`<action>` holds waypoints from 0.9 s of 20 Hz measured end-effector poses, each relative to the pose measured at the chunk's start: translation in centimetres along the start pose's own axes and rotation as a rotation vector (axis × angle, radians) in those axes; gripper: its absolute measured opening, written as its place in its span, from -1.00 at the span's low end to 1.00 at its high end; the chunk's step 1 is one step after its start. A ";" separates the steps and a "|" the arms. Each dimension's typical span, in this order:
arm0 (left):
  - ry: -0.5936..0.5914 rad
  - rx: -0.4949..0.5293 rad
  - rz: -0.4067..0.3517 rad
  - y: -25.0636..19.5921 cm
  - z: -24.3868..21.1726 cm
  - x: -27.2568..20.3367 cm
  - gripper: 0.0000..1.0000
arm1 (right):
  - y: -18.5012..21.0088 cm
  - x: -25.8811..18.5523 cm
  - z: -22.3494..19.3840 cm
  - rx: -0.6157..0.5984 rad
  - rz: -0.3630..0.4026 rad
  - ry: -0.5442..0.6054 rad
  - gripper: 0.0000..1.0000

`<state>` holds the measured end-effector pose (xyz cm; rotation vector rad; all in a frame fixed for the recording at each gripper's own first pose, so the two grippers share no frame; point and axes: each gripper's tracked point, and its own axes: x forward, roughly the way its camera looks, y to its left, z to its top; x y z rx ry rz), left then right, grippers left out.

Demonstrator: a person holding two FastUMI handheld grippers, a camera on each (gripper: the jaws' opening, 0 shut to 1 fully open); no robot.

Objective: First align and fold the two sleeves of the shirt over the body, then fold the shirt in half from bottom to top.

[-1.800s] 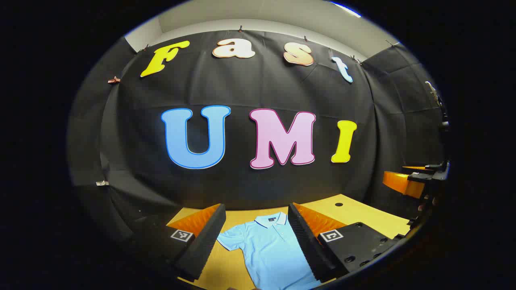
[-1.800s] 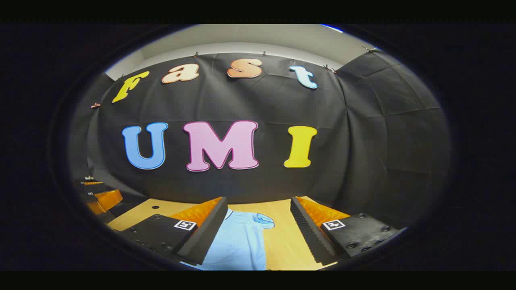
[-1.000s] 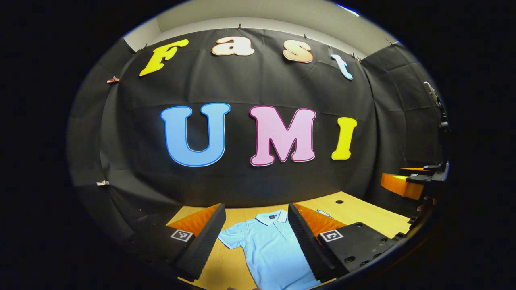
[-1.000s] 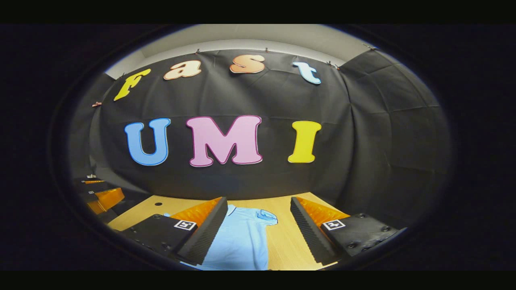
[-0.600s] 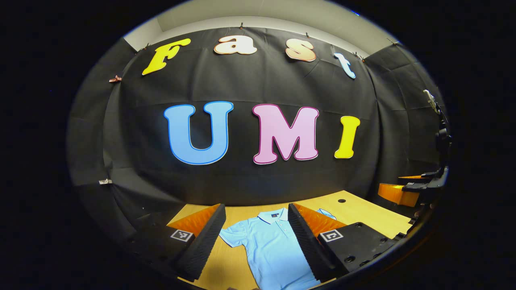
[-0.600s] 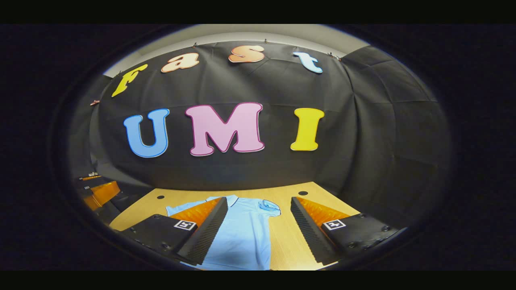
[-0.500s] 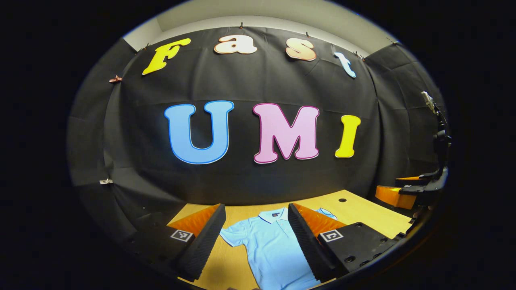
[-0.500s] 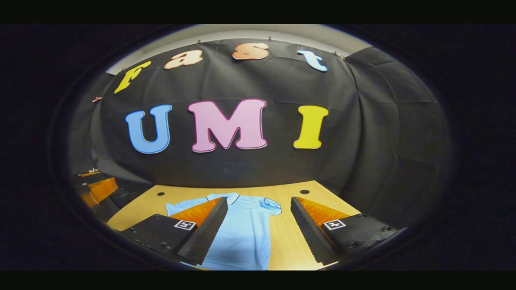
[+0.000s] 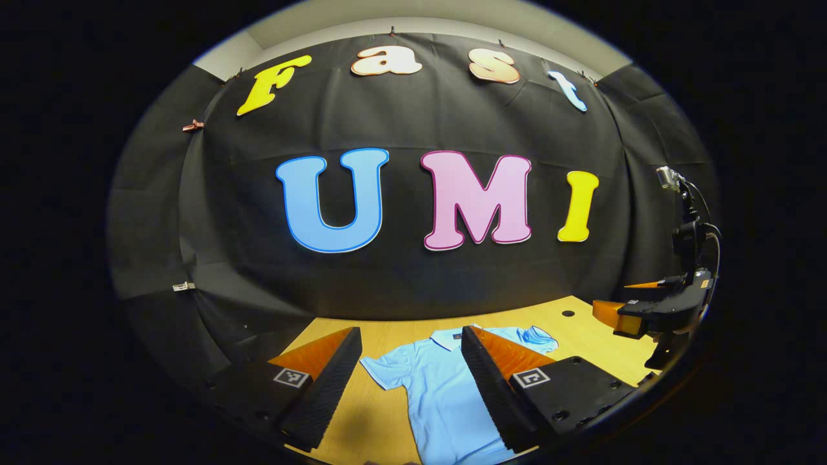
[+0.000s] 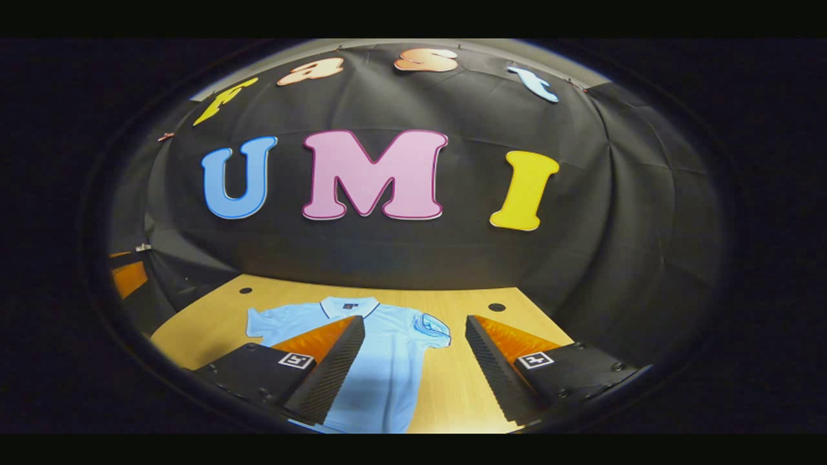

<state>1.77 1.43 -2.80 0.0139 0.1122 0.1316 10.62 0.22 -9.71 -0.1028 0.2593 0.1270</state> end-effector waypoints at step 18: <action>0.211 -0.061 0.201 1.3 -6.1 8.9 0.96 | -3.4 23.0 -11.8 -0.091 0.072 0.249 0.95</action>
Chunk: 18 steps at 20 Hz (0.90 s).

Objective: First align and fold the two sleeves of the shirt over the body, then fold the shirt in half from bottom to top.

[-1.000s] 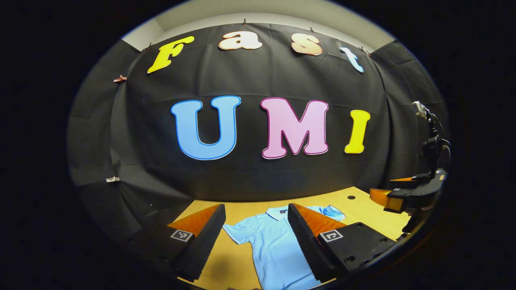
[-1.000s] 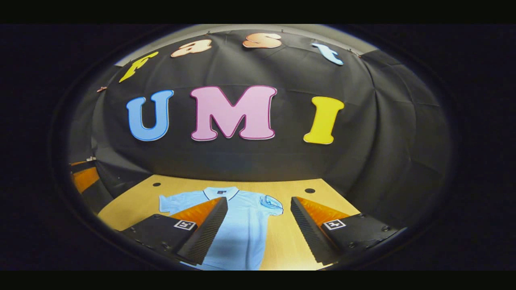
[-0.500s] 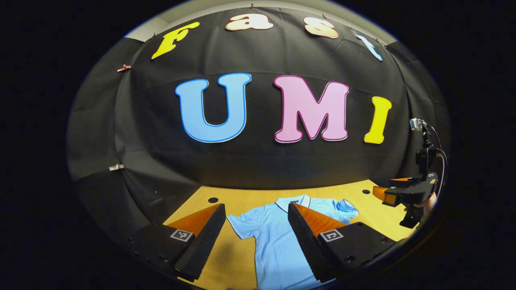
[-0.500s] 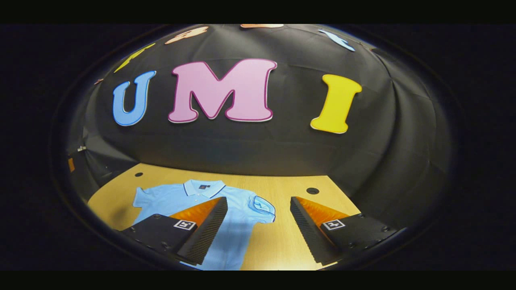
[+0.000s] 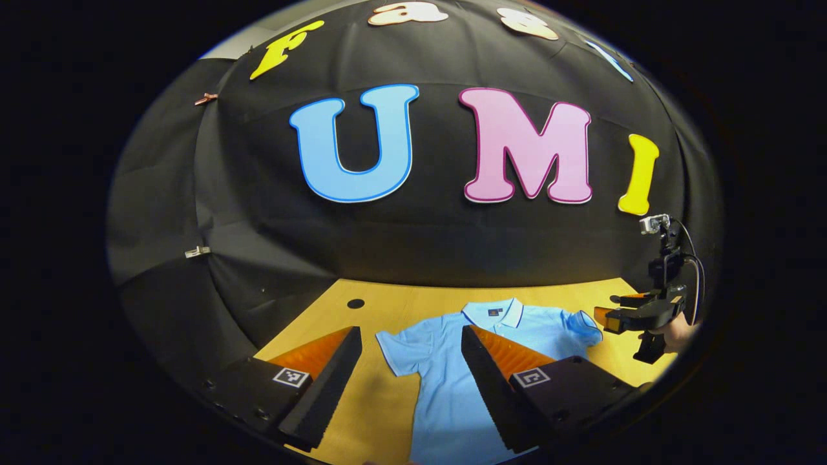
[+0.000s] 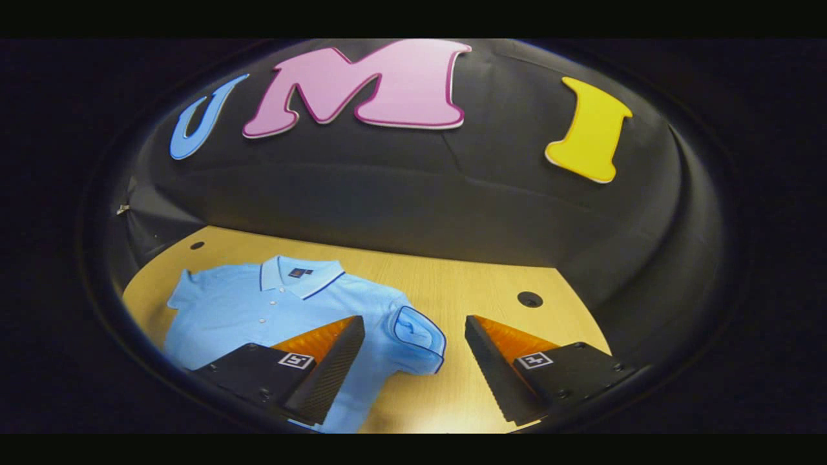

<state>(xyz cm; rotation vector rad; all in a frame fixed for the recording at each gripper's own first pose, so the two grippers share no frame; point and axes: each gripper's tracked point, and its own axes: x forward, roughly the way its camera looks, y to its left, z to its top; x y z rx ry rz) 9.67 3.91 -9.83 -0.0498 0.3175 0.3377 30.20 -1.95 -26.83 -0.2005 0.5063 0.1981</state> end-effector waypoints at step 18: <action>0.077 0.002 0.025 -1.3 -2.2 2.3 0.96 | 0.4 8.7 -7.1 0.060 0.066 0.167 0.50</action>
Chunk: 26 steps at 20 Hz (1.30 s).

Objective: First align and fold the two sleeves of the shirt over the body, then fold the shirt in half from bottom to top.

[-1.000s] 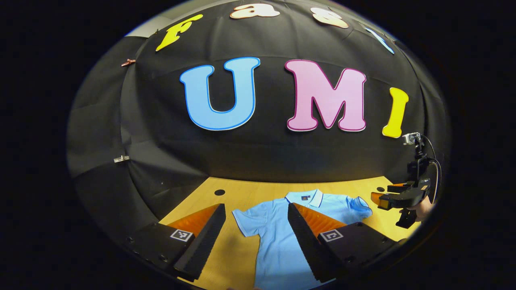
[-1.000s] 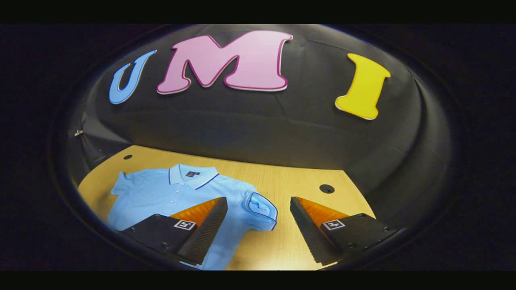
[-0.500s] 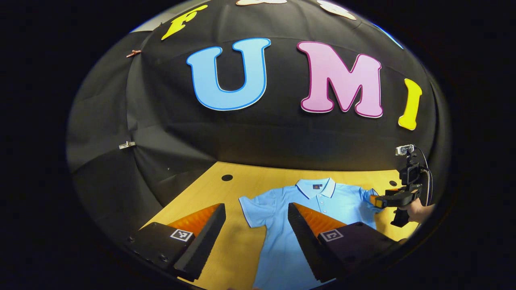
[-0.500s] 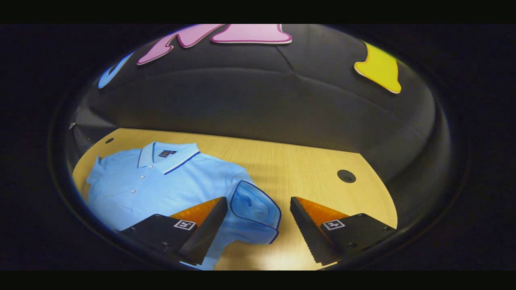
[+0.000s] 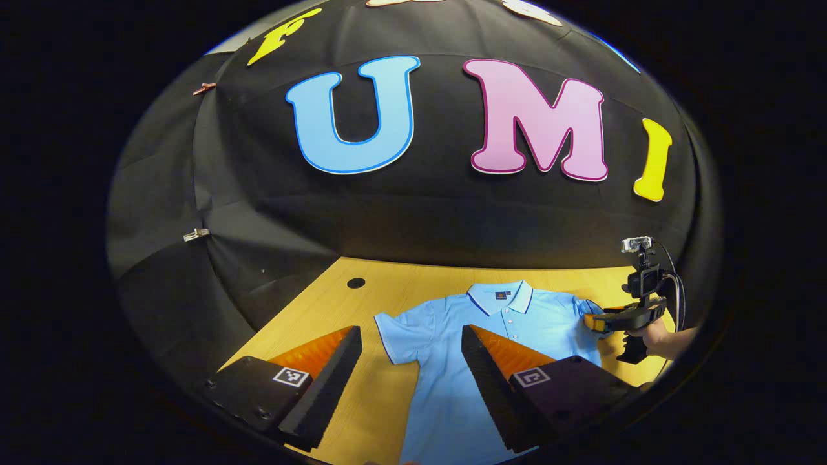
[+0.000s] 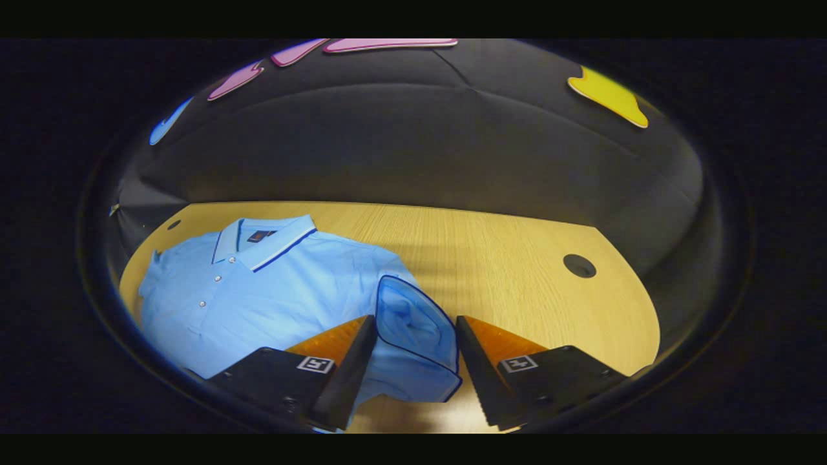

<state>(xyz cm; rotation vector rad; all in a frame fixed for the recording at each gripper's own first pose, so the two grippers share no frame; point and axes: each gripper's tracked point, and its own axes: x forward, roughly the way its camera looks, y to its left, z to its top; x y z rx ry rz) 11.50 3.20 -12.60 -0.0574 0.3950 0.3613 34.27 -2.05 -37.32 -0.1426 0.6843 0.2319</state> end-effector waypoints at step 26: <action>0.023 -0.086 0.009 7.1 -4.5 -4.8 0.97 | 17.4 -6.2 4.6 -0.293 0.112 -0.066 -0.89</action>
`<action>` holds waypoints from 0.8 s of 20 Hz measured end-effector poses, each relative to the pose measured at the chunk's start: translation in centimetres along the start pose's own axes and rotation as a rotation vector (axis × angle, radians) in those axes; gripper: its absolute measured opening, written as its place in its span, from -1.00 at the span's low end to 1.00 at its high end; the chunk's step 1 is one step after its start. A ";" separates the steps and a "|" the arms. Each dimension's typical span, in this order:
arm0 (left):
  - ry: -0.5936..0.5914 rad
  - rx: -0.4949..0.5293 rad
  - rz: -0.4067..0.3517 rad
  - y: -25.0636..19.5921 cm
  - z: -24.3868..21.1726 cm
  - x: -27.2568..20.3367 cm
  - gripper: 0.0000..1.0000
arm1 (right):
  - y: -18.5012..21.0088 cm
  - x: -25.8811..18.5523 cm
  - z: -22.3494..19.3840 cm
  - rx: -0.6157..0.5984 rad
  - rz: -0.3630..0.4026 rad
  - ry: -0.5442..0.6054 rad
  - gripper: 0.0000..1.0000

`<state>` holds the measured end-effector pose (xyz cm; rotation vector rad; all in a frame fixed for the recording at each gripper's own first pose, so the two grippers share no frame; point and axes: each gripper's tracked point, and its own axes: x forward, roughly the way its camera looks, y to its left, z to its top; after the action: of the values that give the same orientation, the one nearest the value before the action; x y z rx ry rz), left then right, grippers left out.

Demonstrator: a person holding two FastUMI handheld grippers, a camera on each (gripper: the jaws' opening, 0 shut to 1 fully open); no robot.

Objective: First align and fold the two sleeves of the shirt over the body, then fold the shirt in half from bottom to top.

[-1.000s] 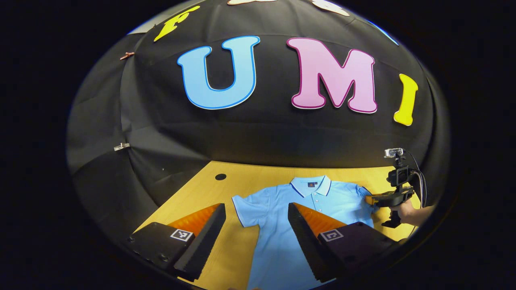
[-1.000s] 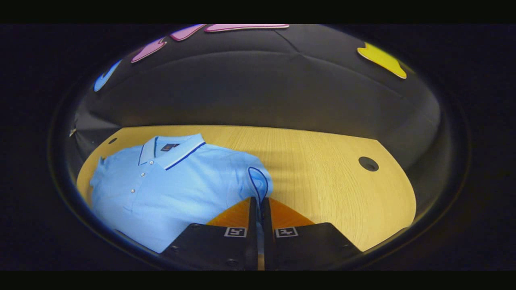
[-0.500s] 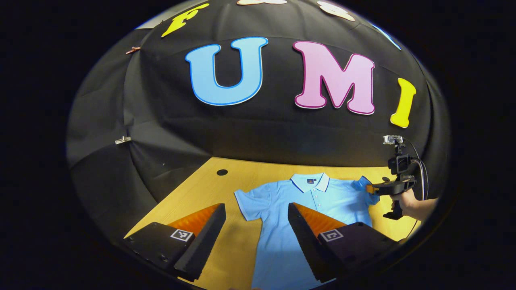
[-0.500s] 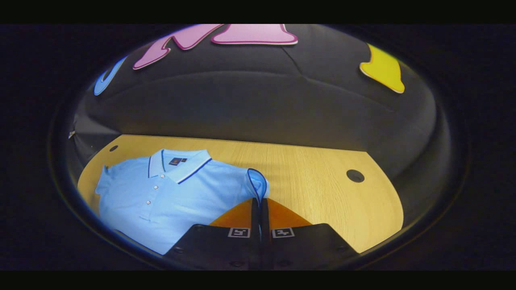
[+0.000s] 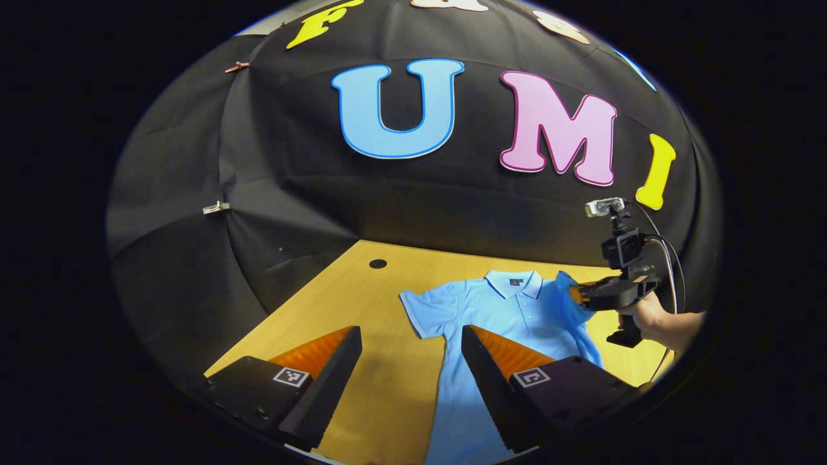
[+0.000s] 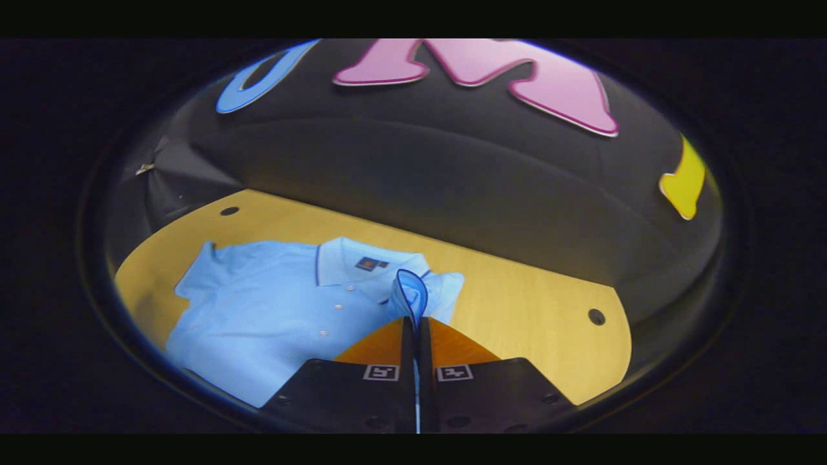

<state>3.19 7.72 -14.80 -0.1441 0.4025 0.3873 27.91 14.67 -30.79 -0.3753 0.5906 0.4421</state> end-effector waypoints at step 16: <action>-0.012 -0.055 -0.070 0.4 0.6 8.5 0.97 | 1.9 -11.2 -1.2 0.157 0.028 -0.056 0.95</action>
<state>10.46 11.13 -17.73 -0.2084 0.3740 0.3302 18.09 12.44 -25.34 -0.2046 0.5720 0.4283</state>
